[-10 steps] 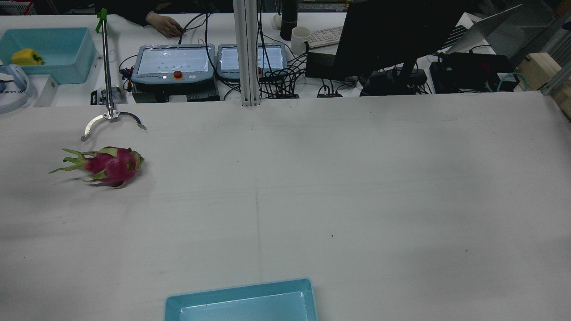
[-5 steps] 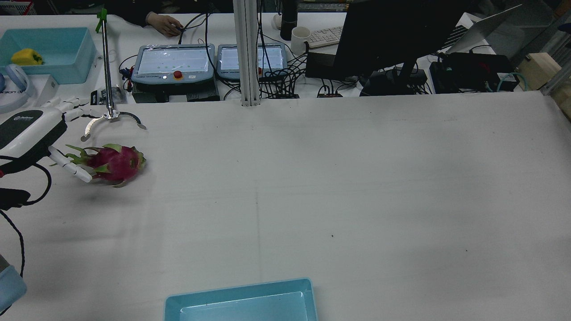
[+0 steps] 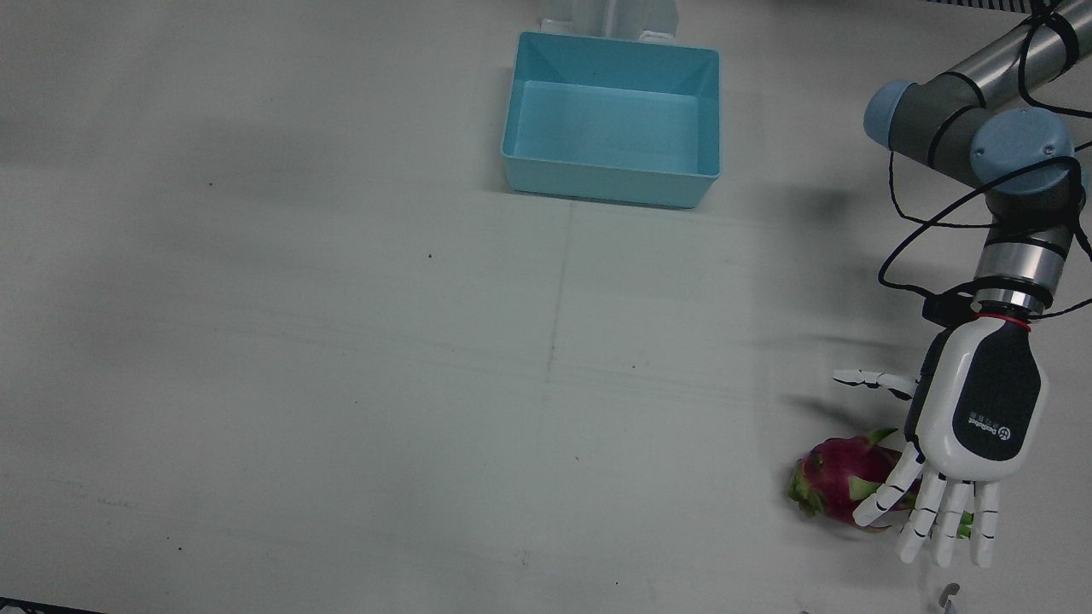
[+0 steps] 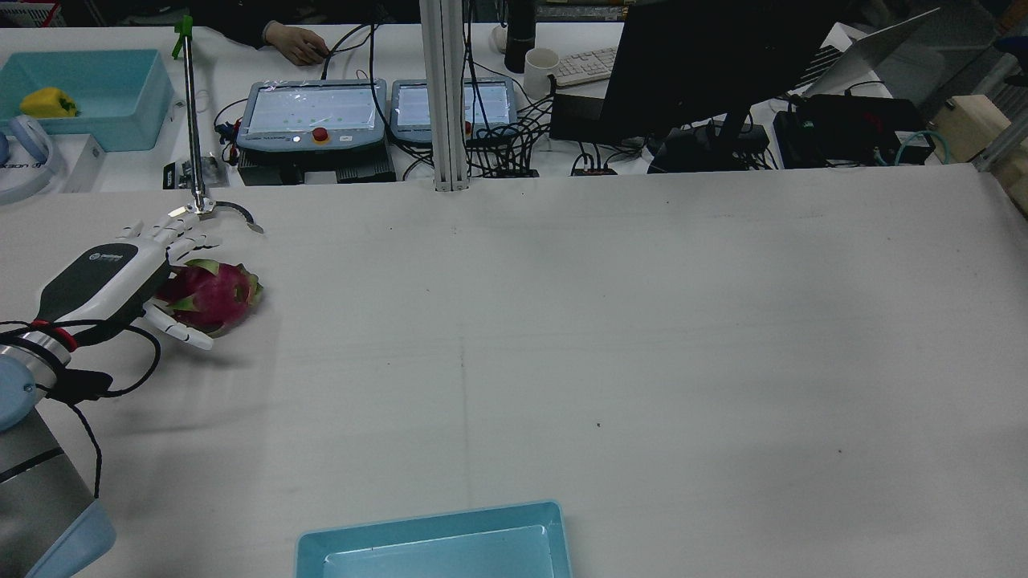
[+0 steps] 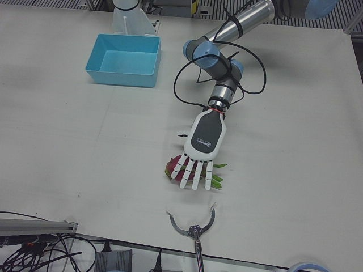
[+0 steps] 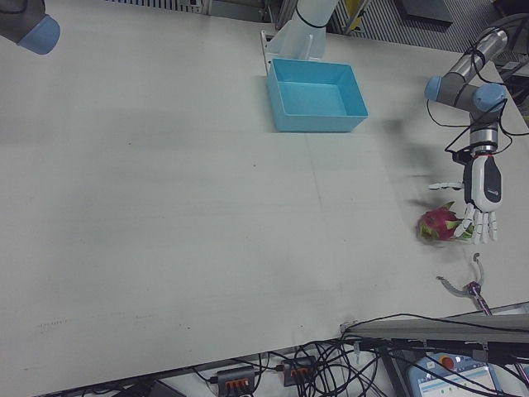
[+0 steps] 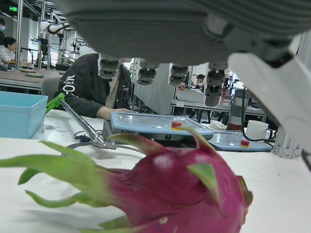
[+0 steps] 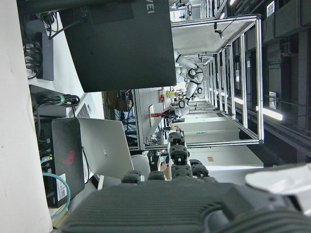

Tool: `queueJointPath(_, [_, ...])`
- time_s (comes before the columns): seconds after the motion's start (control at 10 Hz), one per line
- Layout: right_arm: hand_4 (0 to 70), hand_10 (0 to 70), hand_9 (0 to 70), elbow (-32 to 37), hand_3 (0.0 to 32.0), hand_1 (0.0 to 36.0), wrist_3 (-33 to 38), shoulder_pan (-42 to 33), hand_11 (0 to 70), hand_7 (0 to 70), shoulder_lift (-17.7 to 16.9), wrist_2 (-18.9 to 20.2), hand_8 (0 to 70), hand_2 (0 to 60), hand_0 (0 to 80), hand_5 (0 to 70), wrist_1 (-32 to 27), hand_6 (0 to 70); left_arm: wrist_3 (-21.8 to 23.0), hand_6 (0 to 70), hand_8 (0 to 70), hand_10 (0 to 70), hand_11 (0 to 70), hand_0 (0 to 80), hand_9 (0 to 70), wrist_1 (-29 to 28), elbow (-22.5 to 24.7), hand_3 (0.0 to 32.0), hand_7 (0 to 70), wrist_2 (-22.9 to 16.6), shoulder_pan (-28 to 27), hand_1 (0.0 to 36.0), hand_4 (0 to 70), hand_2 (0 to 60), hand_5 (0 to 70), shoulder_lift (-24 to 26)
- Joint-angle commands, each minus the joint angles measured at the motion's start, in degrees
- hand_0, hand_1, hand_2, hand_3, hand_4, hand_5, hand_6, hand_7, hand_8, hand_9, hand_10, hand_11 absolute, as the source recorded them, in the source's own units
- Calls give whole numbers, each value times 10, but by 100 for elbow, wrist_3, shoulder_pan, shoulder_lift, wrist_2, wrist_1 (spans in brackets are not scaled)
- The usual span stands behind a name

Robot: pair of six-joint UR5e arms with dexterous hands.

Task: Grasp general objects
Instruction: 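Move the left hand in toward the pink dragon fruit, then close the left hand's fingers around the dragon fruit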

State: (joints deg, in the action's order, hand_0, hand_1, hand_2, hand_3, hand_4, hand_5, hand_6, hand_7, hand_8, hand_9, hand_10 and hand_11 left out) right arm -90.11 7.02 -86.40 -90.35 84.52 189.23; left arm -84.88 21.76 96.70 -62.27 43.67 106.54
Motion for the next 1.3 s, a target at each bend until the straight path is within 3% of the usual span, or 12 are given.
queueJointPath(0.0, [0,0,0,2,0,0,1,0,0,0,0,-6,0,0,0,0,0,0,-351,15,132,34,58,482,12,-233,-318,176,93,13,10,137,18,114,170,42])
queueJointPath(0.1, [0,0,0,2,0,0,1,0,0,0,0,-6,0,0,0,0,0,0,-554,14,132,34,59,482,11,-294,-318,192,91,13,1,139,14,118,166,77])
queueJointPath(0.2, [0,0,0,2,0,0,1,9,0,0,0,3,0,0,0,0,0,0,-556,15,133,35,59,481,12,-312,-318,188,91,13,1,138,16,122,168,78])
queueJointPath(0.5, [0,0,0,2,0,0,1,0,0,0,0,-6,0,0,0,0,0,0,-766,22,132,32,55,474,12,-497,-379,160,95,48,-7,132,24,131,173,191])
queueJointPath(0.7, [0,0,0,2,0,0,1,9,0,0,0,-6,0,0,0,0,0,0,-881,36,132,34,57,477,15,-497,-790,126,105,145,-7,135,49,144,190,542])
queueJointPath(0.8, [0,0,0,2,0,0,1,0,0,0,0,3,0,0,0,0,0,0,-881,36,133,35,58,475,16,-558,-897,124,107,153,-7,136,49,151,190,604])
queueJointPath(1.2, [0,0,0,2,0,0,1,0,0,0,0,-6,0,0,0,0,0,0,-1355,27,133,32,55,477,14,-585,-924,154,97,145,10,142,29,155,173,570])
